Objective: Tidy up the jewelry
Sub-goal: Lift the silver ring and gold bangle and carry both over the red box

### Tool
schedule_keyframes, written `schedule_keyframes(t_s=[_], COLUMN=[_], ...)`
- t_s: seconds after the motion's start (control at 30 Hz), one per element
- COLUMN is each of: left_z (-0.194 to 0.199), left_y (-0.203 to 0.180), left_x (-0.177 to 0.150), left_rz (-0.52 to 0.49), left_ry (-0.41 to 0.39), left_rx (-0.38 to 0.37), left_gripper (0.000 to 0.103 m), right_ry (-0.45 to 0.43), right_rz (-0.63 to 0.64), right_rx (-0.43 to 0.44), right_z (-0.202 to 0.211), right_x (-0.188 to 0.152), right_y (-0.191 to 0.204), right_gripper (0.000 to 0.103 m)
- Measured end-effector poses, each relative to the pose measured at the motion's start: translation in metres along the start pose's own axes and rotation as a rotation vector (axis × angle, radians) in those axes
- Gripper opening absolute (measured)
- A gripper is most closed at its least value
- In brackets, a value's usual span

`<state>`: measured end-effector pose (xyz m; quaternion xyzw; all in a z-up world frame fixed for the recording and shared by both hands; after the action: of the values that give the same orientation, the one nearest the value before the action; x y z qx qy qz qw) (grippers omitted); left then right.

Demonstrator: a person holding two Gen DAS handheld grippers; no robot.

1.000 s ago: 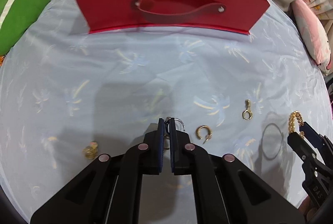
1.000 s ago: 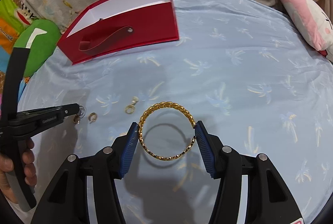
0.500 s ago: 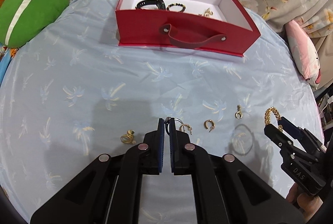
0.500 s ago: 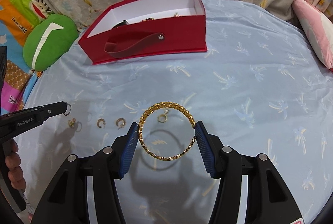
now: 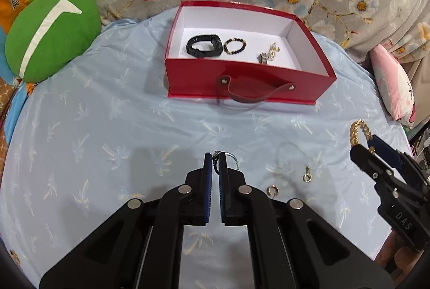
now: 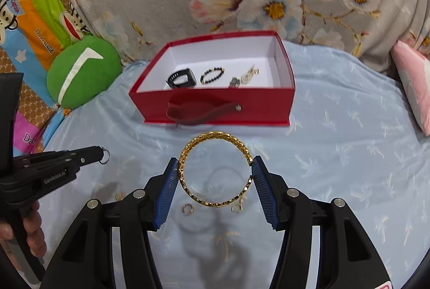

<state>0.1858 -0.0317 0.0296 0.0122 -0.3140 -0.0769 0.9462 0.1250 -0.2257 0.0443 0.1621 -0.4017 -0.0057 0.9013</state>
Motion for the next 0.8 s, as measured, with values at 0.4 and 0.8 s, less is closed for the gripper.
schedule_keyframes(t_s=[0.4,0.8], left_z=[0.009,-0.008], left_y=[0.003,-0.005], left_x=[0.04,0.114], left_rz=[0.012,0.0], left_ry=[-0.086,-0.178], left_rx=[0.001,0.028], left_gripper=[0.004,0.004], right_ry=[-0.098,-0.16], right_rz=[0.044,0.039], right_rx=[-0.004,-0.002], right_z=[0.004,-0.022], right_x=[0.051,0.111], right_y=[0.004,-0.021], right_gripper=[0.054,0.054])
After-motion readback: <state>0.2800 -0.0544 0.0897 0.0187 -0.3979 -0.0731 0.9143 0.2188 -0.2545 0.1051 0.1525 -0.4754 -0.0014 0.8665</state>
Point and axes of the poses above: each gripper's, at about its wrist camera, not at the fingertips, and z roughly against the way its jaws point, y to its left, x to its top, the point moved 2 cm from there along -z, roughly the way its jaws point, and after that the axes turned 14 degrees about x, right-handed, at the moved point
